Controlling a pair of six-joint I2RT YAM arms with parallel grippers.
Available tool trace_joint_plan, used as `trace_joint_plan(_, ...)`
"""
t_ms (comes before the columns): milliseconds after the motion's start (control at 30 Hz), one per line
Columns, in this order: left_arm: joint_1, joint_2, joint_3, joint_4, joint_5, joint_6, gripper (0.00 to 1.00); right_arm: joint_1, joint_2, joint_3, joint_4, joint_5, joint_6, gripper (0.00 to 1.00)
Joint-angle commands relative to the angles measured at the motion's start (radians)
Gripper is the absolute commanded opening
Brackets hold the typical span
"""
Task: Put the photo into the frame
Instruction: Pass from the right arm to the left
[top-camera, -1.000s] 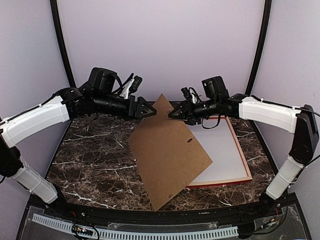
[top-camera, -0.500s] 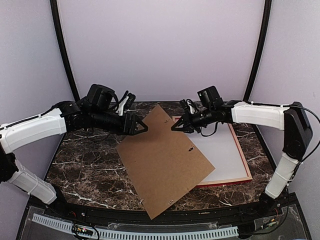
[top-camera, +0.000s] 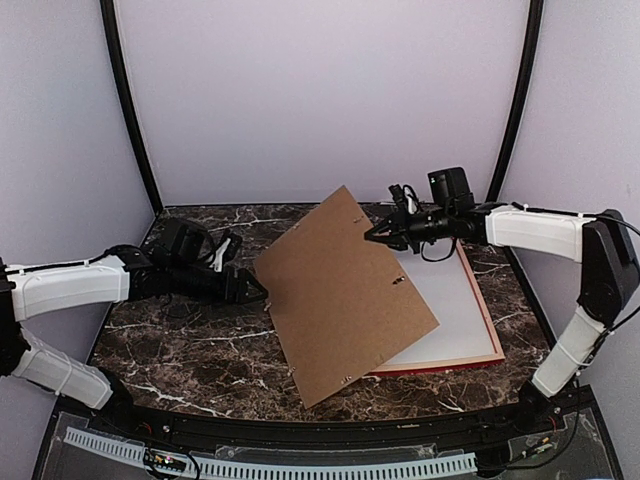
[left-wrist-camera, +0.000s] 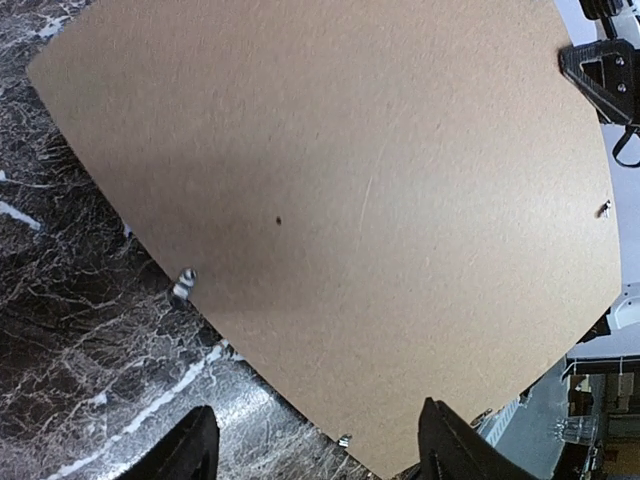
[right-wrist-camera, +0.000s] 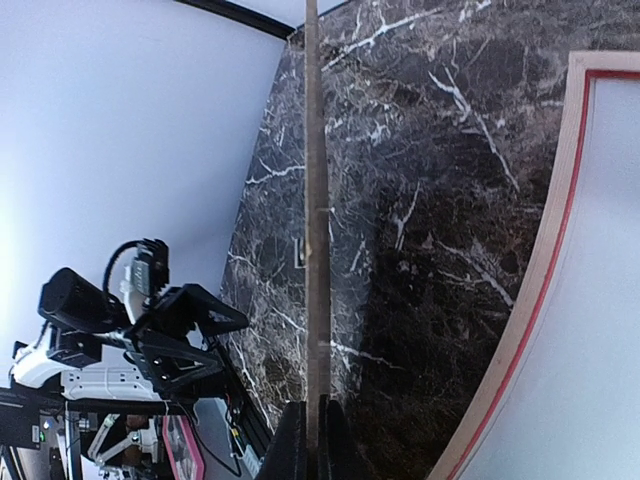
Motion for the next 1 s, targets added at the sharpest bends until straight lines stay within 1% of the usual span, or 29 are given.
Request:
trace_joint_plan(0, 0.019, -0.022, -0.082, 0.186, 0.082, -0.038, 0.71, -0.027, -0.075, -0.01, 0.188, -0.074, 0.089, 0.0)
trace_joint_plan(100, 0.024, -0.002, -0.115, 0.272, 0.118, -0.053, 0.72, -0.034, -0.089, -0.005, 0.207, -0.082, 0.11, 0.0)
trace_joint_plan(267, 0.032, 0.018, -0.131, 0.348, 0.15, -0.061, 0.72, -0.049, -0.119, -0.004, 0.245, -0.084, 0.148, 0.0)
trace_joint_plan(367, 0.048, 0.022, -0.158, 0.42, 0.174, -0.079, 0.73, -0.056, -0.135, -0.015, 0.288, -0.092, 0.185, 0.0)
trace_joint_plan(533, 0.087, 0.046, -0.206, 0.546, 0.246, -0.135, 0.83, -0.059, -0.156, -0.029, 0.337, -0.101, 0.226, 0.0)
trace_joint_plan(667, 0.098, 0.064, -0.225, 0.633, 0.281, -0.158, 0.84, -0.06, -0.169, -0.039, 0.364, -0.105, 0.249, 0.0)
trace_joint_plan(767, 0.099, 0.086, -0.226, 0.691, 0.319, -0.176, 0.83, -0.06, -0.176, -0.059, 0.402, -0.107, 0.277, 0.0)
trace_joint_plan(833, 0.1, 0.102, -0.226, 0.742, 0.344, -0.193, 0.81, -0.059, -0.178, -0.077, 0.435, -0.108, 0.298, 0.0)
trace_joint_plan(967, 0.101, 0.128, -0.23, 0.845, 0.388, -0.238, 0.72, -0.061, -0.178, -0.1, 0.47, -0.109, 0.317, 0.0)
